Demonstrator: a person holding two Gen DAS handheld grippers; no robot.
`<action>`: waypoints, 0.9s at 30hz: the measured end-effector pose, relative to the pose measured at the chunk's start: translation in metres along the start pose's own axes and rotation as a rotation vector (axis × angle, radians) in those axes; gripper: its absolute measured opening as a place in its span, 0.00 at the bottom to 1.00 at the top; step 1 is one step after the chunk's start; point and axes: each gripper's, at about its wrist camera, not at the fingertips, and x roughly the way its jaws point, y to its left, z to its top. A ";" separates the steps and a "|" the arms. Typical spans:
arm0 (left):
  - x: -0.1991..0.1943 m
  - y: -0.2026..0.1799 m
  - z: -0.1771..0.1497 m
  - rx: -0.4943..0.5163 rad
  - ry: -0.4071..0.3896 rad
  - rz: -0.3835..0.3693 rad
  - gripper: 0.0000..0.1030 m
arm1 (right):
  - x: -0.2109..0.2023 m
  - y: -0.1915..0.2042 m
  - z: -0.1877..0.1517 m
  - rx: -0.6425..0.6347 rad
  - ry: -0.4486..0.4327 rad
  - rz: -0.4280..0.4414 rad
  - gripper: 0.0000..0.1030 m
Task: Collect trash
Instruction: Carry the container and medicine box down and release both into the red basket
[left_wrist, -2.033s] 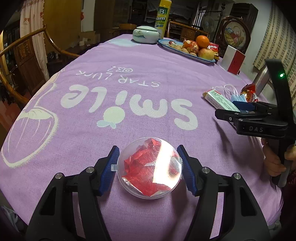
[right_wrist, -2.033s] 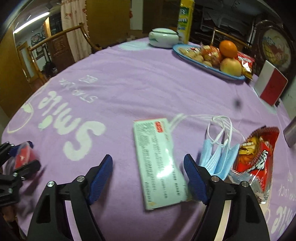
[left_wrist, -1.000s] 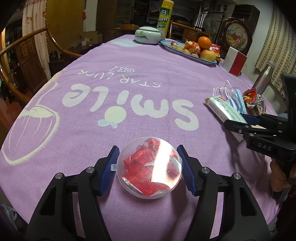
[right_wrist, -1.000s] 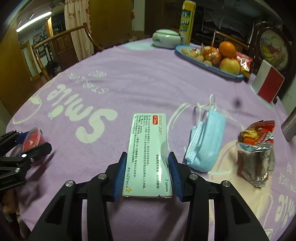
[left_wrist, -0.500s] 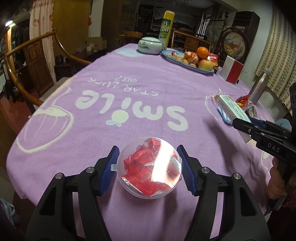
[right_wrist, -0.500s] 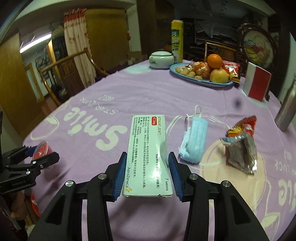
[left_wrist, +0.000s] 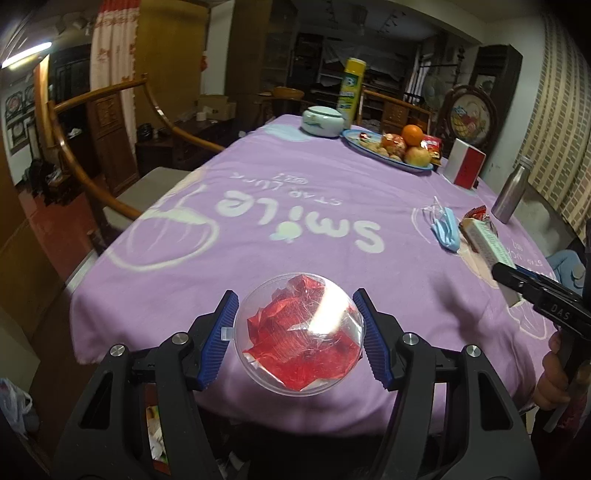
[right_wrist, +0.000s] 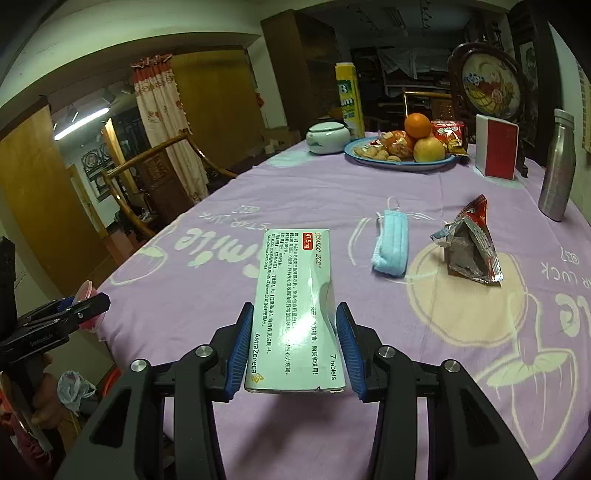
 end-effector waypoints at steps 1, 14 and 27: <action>-0.006 0.007 -0.004 -0.003 -0.002 0.014 0.61 | -0.002 0.002 -0.001 -0.003 -0.002 0.001 0.43; -0.037 0.085 -0.039 0.002 0.049 0.159 0.61 | 0.004 0.082 0.001 -0.105 0.048 0.095 0.43; -0.033 0.181 -0.088 -0.102 0.167 0.230 0.84 | 0.041 0.213 -0.008 -0.305 0.181 0.223 0.43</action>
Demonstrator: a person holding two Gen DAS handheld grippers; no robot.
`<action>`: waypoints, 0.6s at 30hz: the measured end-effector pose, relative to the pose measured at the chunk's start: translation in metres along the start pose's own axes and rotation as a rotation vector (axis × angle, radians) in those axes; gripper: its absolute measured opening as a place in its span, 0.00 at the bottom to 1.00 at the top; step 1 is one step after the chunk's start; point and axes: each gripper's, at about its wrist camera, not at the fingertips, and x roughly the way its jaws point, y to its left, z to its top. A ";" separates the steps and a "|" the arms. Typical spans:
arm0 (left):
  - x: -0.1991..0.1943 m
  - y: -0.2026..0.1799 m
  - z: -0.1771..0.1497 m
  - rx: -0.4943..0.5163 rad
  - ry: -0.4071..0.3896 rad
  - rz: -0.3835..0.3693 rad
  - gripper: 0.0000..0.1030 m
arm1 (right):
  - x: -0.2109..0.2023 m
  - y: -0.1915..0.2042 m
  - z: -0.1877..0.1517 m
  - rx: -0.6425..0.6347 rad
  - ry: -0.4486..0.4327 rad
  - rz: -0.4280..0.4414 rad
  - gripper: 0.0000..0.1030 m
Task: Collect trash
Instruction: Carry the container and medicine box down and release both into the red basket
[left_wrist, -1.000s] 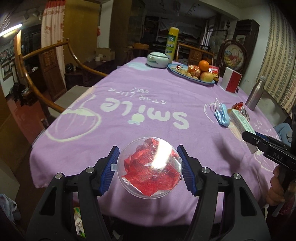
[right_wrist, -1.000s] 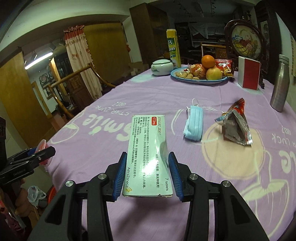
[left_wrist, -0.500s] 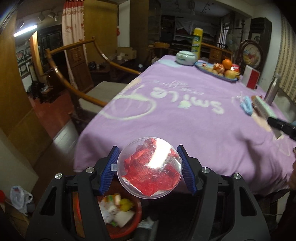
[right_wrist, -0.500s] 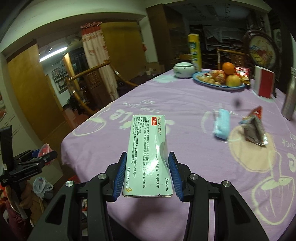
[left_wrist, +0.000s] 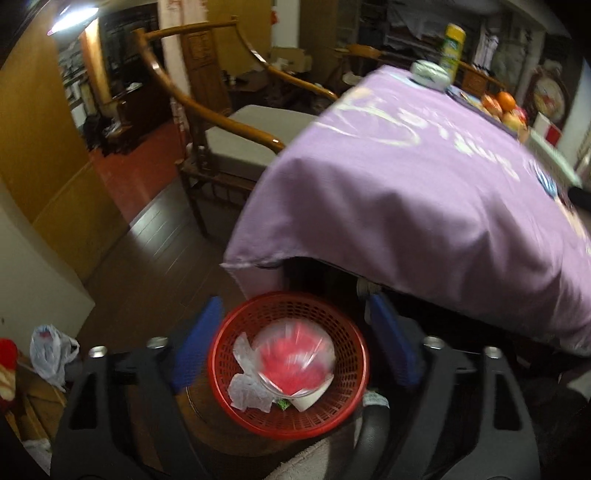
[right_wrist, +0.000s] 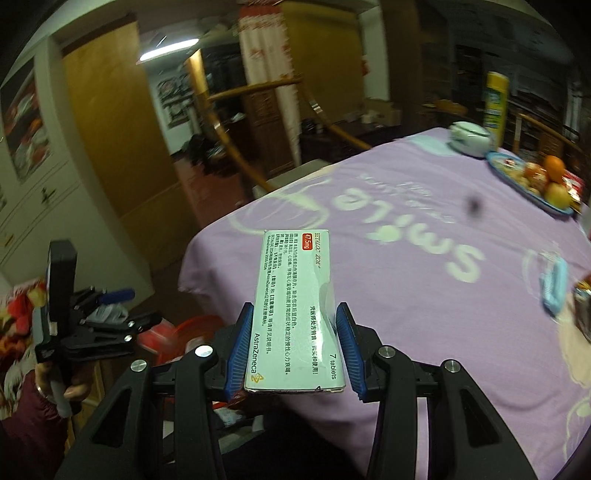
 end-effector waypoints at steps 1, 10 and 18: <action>-0.003 0.005 0.000 -0.018 -0.014 -0.002 0.87 | 0.002 0.007 0.000 -0.012 0.006 0.007 0.43; -0.014 0.043 -0.004 -0.100 -0.103 0.094 0.93 | 0.039 0.082 -0.002 -0.164 0.122 0.116 0.43; 0.000 0.071 -0.014 -0.161 -0.074 0.116 0.93 | 0.085 0.128 -0.005 -0.240 0.242 0.194 0.44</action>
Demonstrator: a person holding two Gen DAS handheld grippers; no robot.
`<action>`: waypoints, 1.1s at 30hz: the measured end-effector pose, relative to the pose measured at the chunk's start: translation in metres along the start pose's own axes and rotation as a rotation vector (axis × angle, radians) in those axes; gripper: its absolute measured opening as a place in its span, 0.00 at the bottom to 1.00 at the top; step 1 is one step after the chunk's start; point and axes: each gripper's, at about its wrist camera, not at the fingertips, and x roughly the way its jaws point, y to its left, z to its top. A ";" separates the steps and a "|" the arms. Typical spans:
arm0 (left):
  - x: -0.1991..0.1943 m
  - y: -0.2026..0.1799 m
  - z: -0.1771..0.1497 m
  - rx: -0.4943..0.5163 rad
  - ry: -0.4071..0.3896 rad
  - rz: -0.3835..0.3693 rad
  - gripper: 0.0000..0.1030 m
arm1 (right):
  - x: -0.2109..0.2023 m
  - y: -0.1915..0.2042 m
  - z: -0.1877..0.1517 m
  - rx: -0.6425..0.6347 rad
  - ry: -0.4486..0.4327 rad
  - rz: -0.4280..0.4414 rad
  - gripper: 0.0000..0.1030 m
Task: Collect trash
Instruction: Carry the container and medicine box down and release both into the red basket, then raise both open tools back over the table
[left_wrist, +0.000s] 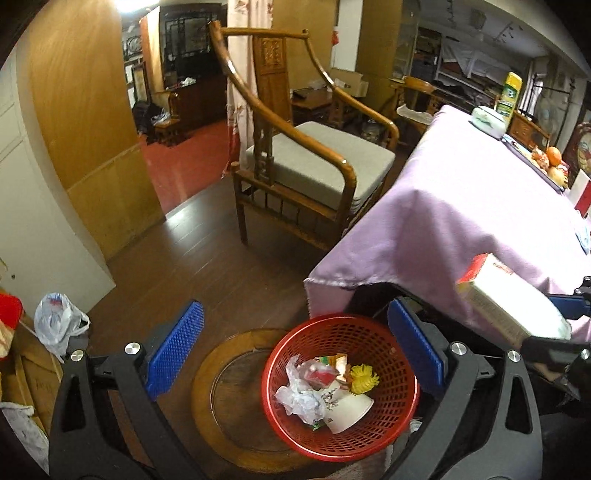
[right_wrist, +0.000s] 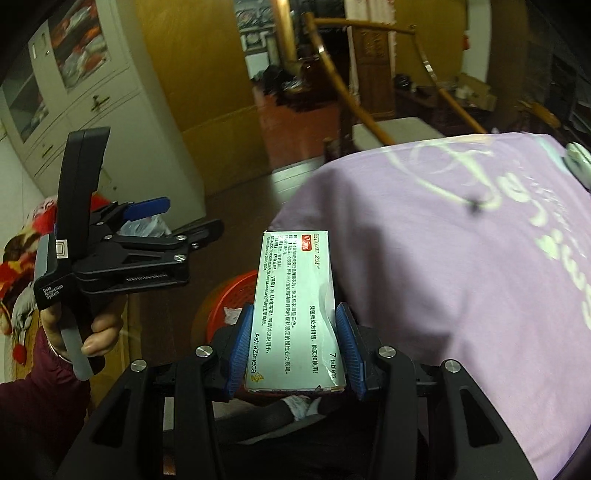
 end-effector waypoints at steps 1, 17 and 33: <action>0.001 0.003 0.001 -0.005 0.002 0.002 0.93 | 0.005 0.003 0.004 -0.007 0.006 0.008 0.45; -0.010 -0.014 0.004 0.017 -0.026 0.017 0.93 | -0.018 -0.029 -0.001 0.073 -0.070 -0.054 0.62; -0.056 -0.122 0.012 0.216 -0.093 -0.075 0.93 | -0.115 -0.093 -0.066 0.226 -0.281 -0.128 0.72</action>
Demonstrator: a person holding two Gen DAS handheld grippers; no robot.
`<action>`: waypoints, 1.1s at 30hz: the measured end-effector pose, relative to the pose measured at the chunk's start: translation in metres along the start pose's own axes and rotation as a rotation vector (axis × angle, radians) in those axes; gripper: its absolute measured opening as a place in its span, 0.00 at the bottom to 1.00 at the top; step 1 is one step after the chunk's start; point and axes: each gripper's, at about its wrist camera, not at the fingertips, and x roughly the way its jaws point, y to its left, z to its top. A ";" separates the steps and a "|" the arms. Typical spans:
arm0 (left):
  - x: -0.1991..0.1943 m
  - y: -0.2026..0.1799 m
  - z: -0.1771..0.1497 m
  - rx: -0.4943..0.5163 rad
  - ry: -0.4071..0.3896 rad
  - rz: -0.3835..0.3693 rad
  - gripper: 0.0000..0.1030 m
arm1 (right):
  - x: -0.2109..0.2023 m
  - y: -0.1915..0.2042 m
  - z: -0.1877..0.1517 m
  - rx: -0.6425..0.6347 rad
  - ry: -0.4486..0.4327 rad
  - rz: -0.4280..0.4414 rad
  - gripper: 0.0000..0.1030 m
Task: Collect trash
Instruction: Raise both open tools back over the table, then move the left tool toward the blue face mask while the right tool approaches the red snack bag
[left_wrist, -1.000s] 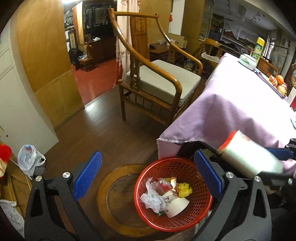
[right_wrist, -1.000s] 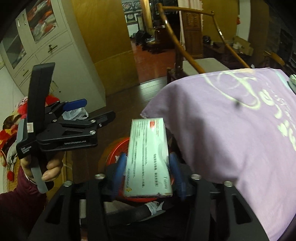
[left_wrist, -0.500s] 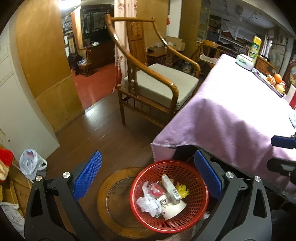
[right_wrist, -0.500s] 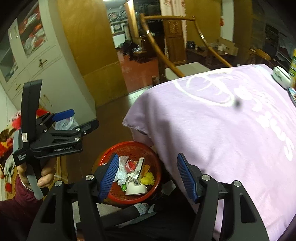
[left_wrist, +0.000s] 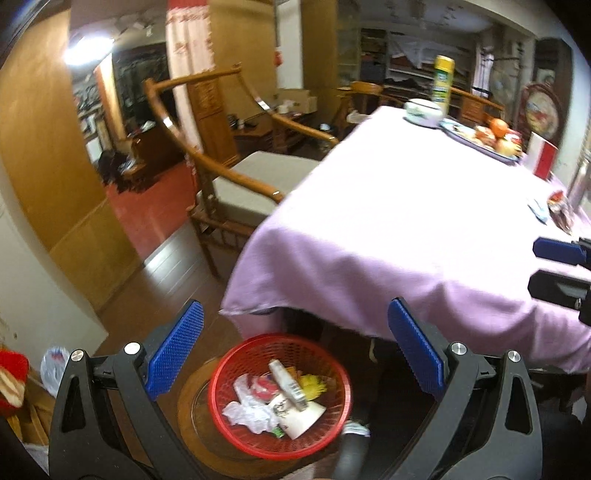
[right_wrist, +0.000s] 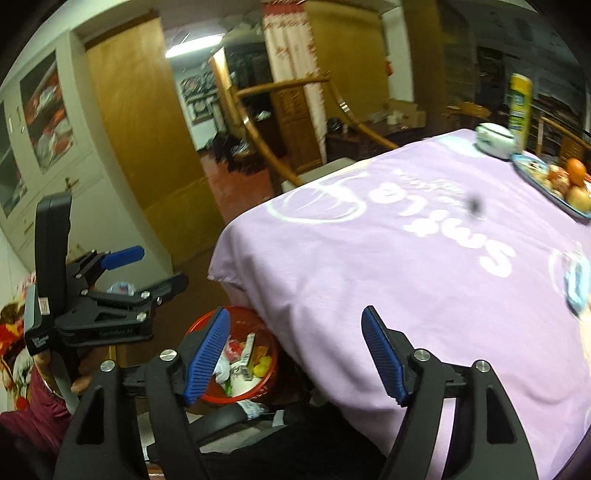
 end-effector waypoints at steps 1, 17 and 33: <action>-0.002 -0.009 0.002 0.015 -0.002 -0.008 0.93 | -0.006 -0.005 -0.002 0.013 -0.014 -0.009 0.74; 0.006 -0.171 0.025 0.230 0.004 -0.193 0.93 | -0.084 -0.136 -0.059 0.245 -0.153 -0.202 0.77; 0.086 -0.290 0.086 0.372 0.064 -0.325 0.93 | -0.108 -0.276 -0.060 0.408 -0.131 -0.491 0.81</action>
